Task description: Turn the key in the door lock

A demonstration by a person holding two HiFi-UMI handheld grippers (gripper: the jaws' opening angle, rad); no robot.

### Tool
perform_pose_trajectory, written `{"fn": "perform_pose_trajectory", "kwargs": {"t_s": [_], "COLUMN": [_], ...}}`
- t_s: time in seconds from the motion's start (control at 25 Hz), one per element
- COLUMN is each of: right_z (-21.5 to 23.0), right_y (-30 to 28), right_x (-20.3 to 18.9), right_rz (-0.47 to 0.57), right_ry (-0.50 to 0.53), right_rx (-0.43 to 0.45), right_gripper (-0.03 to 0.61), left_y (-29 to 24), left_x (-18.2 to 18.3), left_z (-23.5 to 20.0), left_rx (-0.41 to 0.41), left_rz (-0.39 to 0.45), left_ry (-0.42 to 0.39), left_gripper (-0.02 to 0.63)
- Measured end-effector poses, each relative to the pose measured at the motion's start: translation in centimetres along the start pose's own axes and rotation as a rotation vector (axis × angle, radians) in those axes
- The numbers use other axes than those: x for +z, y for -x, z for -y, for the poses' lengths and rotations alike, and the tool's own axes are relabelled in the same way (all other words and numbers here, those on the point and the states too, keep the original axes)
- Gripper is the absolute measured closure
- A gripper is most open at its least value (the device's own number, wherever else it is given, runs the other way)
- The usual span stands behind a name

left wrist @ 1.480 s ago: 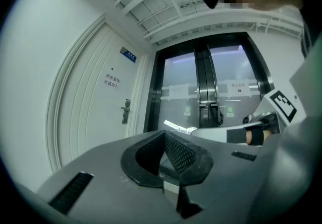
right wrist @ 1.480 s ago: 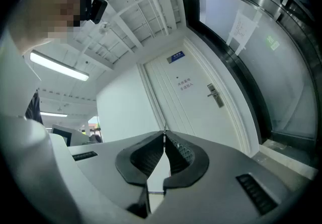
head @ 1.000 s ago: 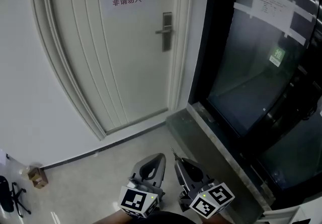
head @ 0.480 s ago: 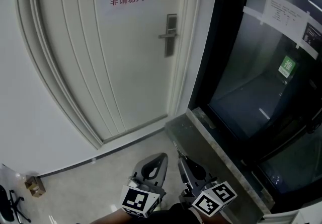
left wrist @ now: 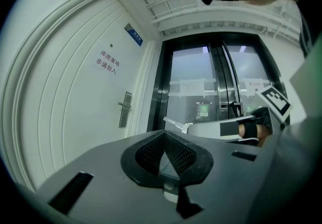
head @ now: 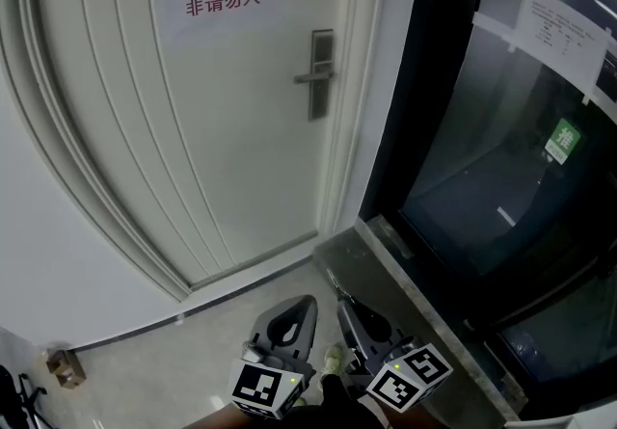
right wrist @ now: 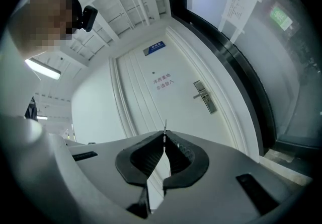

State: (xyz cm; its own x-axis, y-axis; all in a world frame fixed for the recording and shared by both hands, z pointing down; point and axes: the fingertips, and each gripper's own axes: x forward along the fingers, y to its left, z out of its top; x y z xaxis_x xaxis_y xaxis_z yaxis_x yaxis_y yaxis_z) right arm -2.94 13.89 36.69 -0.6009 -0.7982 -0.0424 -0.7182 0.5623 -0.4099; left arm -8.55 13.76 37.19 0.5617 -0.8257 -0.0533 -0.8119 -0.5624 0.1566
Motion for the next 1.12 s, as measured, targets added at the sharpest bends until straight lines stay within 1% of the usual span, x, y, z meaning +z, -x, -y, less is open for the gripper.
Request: {"fn": "perform_pose_trajectory", "kwargs": {"t_s": [0.24, 0.52, 0.76, 0.88, 1.0, 1.12], "right_z": [6.1, 14.3, 19.1, 20.4, 21.9, 23.2], "right_y": [-3.9, -7.6, -11.0, -12.8, -14.8, -16.4], "right_x": [3.0, 7.3, 9.5, 10.0, 9.8, 9.9], "right_rz": [0.001, 0.0, -0.016, -0.03, -0.053, -0.064], "right_ry": [-0.005, -0.017, -0.027, -0.078, -0.201, -0.27], "right_rx": [0.02, 0.054, 0.101, 0.133, 0.159, 0.168], "right_gripper": [0.558, 0.558, 0.558, 0.558, 0.558, 0.558], "left_y": [-7.4, -17.3, -23.1, -24.7, -26.0, -27.5], "left_x": [0.2, 0.4, 0.8, 0.8, 1.0, 0.8], "left_z": [-1.5, -1.7, -2.9, -3.9, -5.0, -6.1], "left_rx": [0.027, 0.059, 0.109, 0.135, 0.154, 0.169], "left_rz": [-0.009, -0.011, 0.002, -0.002, 0.006, 0.0], "left_ry": [-0.016, -0.03, -0.037, -0.038, -0.041, -0.038], "left_gripper": [0.609, 0.609, 0.609, 0.609, 0.609, 0.609]}}
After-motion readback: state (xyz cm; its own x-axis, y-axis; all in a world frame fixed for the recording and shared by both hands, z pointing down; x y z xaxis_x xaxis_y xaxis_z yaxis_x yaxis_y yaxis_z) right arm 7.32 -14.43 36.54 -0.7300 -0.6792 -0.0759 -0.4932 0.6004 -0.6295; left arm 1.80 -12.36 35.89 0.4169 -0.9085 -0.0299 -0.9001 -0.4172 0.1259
